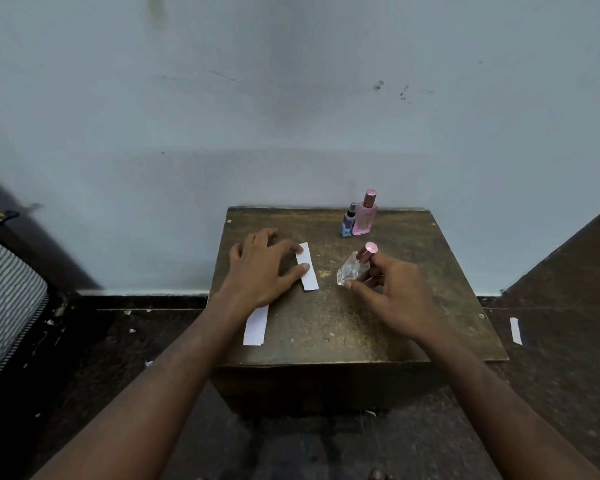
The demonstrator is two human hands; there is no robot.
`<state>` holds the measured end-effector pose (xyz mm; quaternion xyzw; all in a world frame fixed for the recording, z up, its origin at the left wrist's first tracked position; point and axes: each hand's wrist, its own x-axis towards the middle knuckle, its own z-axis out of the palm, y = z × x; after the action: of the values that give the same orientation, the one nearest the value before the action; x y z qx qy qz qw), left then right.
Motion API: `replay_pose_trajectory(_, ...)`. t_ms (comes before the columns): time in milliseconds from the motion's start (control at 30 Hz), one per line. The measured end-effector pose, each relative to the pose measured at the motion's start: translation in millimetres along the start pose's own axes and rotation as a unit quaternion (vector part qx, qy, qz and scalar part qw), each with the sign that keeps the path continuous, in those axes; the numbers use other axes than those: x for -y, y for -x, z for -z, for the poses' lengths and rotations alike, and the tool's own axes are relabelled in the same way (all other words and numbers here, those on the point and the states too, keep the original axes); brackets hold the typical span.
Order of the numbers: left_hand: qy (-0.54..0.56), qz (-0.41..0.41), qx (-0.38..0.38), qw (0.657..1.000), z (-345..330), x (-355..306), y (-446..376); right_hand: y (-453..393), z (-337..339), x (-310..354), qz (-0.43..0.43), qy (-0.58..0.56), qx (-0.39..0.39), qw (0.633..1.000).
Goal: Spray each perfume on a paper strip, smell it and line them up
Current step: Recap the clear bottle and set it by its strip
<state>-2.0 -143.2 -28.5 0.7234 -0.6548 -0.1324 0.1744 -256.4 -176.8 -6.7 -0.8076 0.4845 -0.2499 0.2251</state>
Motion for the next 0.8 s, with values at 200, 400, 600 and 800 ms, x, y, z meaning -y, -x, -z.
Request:
replay_pose_trajectory(200,0.018,0.007,0.027,0.999,0.5,10.2,-12.3,-7.5,-15.4,6.6,-0.035,-0.030,-0.016,0.999)
replay_pose_trajectory(400,0.017,0.014,0.023,0.999,-3.1,14.4,-18.0,-22.8,-34.2,14.5,-0.032,-0.044,-0.040,0.998)
replay_pose_trajectory(600,0.024,0.010,-0.006,1.000,-2.6,16.8,-17.8,-42.5,-53.1,17.8,-0.025,-0.104,-0.067,0.992)
replay_pose_trajectory(800,0.026,0.007,-0.014,1.000,-3.9,24.0,-18.4,-66.0,-68.4,19.4,-0.011,-0.109,-0.098,0.989)
